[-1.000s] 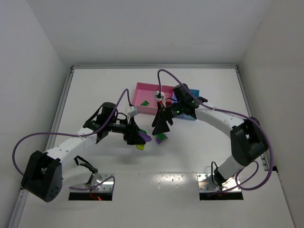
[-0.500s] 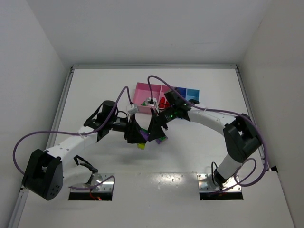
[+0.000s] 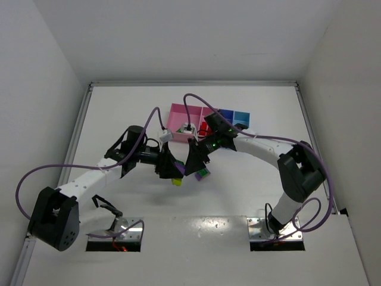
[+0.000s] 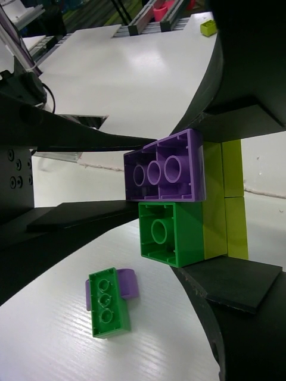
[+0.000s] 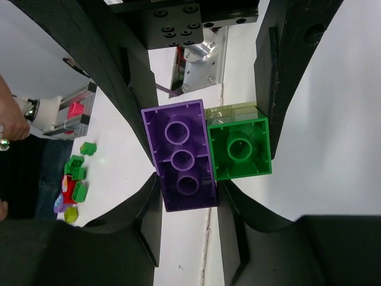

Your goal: Sort the legos into containers by color

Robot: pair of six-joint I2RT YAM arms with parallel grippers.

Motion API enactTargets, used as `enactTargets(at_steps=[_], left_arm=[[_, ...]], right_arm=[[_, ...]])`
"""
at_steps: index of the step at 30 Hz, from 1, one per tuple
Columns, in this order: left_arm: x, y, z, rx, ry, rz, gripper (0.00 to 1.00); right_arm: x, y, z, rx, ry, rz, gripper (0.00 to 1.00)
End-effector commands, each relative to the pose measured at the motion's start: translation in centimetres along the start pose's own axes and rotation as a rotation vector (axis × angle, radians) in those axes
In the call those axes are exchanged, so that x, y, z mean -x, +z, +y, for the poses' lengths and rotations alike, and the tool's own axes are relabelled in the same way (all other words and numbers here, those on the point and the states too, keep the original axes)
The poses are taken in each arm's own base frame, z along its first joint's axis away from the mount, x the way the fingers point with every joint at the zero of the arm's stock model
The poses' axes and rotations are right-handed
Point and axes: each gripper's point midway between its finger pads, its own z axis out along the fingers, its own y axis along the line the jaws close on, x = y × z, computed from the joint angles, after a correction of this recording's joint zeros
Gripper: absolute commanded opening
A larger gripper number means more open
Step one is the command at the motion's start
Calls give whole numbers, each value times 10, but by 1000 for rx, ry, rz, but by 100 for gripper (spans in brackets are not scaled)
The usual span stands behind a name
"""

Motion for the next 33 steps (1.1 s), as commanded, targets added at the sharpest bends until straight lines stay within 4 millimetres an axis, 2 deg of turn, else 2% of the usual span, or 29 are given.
enactTargets(at_steps=[1,4,9,12,13,15,22,25,29,33], left_arm=[[12,1,-9,-58,81,-32,45],[10,2,-7,-49,81,-33,45],[4,3,-4,-49,64,-24,45],[-2,3,-3,-48,54,-19,45],[-6,4,-3,-48,46,-14,45],[-10,4,0,-38,37,-10,45],[-16,5,-4,-34,51,-7,44],[-16,5,-2,-24,60,-8,44],[-20,4,-2,-15,60,-8,44],[-17,3,-2,-7,69,-20,43]], right_arm=[[29,1,12,60,-122,-42,8],[37,-4,20,86,-128,-65,2],[43,-7,30,94,-145,-85,0],[51,-14,25,65,-139,-119,0],[58,-23,22,47,-148,-144,0],[59,-27,14,15,-129,-166,0],[75,-50,-2,-65,-98,-280,0],[84,-67,-12,-122,-97,-331,0],[83,-86,-25,-181,-72,-379,0],[82,-100,-29,-217,-75,-411,0]])
